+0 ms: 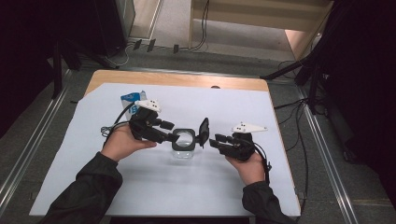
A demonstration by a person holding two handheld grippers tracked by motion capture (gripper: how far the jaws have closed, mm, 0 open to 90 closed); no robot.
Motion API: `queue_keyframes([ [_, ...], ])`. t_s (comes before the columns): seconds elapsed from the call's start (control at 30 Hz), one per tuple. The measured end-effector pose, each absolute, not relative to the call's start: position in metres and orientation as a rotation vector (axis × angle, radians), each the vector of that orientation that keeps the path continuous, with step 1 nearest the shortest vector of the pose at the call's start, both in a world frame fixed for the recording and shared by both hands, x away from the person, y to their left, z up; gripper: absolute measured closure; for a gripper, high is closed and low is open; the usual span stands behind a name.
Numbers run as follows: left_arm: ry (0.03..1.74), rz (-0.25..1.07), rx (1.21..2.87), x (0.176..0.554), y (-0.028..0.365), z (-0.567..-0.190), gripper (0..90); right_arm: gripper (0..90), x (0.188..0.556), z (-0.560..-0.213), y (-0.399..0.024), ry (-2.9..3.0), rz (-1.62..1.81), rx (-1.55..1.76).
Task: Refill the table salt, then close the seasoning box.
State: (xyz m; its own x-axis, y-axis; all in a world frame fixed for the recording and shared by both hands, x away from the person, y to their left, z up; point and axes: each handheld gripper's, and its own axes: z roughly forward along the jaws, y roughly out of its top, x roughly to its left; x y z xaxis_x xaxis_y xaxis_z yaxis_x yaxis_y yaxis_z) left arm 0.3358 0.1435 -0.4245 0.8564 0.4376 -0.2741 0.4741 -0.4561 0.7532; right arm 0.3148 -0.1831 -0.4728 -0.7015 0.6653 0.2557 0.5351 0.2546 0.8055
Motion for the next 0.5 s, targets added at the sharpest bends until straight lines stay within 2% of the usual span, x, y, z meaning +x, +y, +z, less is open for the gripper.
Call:
queue_keyframes([
  [0.4, 0.733, 0.005, 2.112, 0.328, 0.172, -0.427, 37.0, 56.4, 0.315, -0.475, -0.189, 2.413, 1.438, 1.148],
  [0.5, 0.752, 0.008, 2.103, 0.328, 0.180, -0.428, 36.8, 50.8, 0.316, -0.475, -0.189, 2.415, 1.438, 1.140],
])
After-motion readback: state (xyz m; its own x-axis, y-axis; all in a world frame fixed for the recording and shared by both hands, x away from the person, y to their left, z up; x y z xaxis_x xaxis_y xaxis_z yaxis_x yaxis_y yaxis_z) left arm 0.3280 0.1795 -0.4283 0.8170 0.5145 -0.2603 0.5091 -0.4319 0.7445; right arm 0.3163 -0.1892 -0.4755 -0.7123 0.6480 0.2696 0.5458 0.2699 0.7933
